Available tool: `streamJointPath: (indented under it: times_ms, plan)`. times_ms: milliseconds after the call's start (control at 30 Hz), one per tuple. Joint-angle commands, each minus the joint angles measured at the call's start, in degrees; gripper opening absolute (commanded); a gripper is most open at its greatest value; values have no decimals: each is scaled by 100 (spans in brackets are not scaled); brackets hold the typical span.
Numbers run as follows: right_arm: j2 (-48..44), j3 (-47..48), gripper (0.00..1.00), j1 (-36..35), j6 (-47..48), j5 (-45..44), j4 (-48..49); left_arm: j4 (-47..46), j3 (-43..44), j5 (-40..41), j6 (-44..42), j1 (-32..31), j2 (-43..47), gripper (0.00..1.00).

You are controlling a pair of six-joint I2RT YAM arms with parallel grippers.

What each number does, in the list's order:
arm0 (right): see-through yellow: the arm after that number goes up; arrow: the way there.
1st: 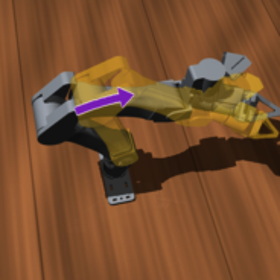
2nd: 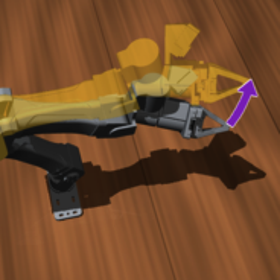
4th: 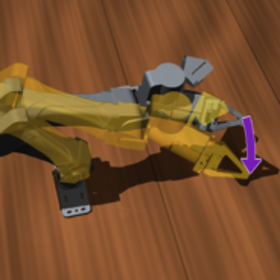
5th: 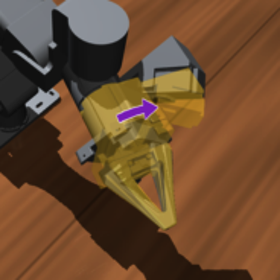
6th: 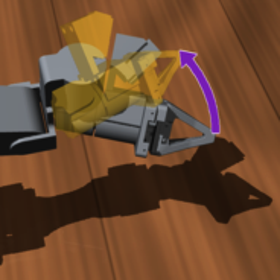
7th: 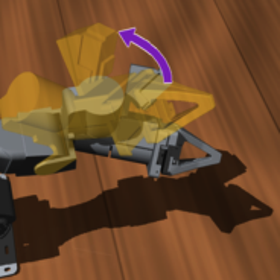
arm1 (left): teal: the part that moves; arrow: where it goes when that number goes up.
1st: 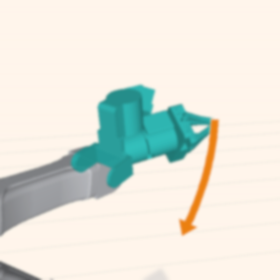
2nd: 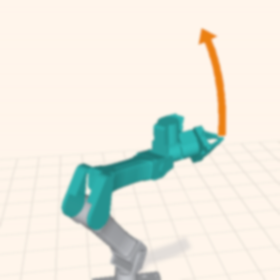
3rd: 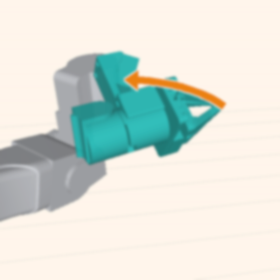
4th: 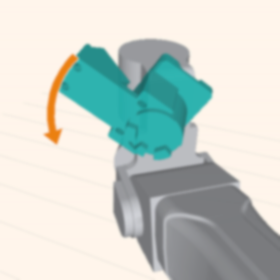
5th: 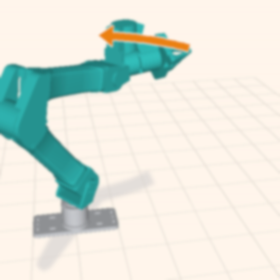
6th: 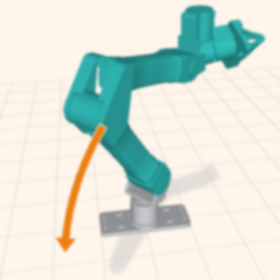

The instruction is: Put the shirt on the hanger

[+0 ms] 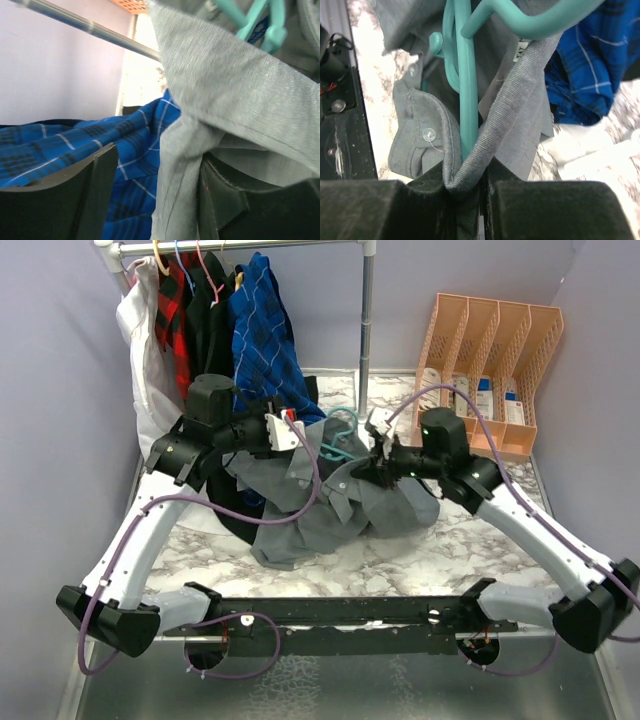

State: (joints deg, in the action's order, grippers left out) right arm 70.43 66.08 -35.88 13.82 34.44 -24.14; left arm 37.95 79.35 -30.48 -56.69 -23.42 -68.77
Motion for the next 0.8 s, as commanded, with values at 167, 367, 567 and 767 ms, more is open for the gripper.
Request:
streamJointPath:
  times_ms: [167, 367, 567, 767]
  plan:
    - [-1636, -588, 1, -42, -770, -1559, -526, -105, -346, -660, -377, 872, 499, 64]
    - [-2054, -347, 1, -42, -698, -1839, -1143, 46, -601, -958, -611, 1275, 312, 64]
    - [-1968, -335, 1, -38, -636, -1875, -782, 37, 64, -1684, 327, 1279, 29, 73]
    - [-1062, 578, 1, -42, -1104, -2987, -875, -51, 913, -1930, 2185, 1283, 31, 99]
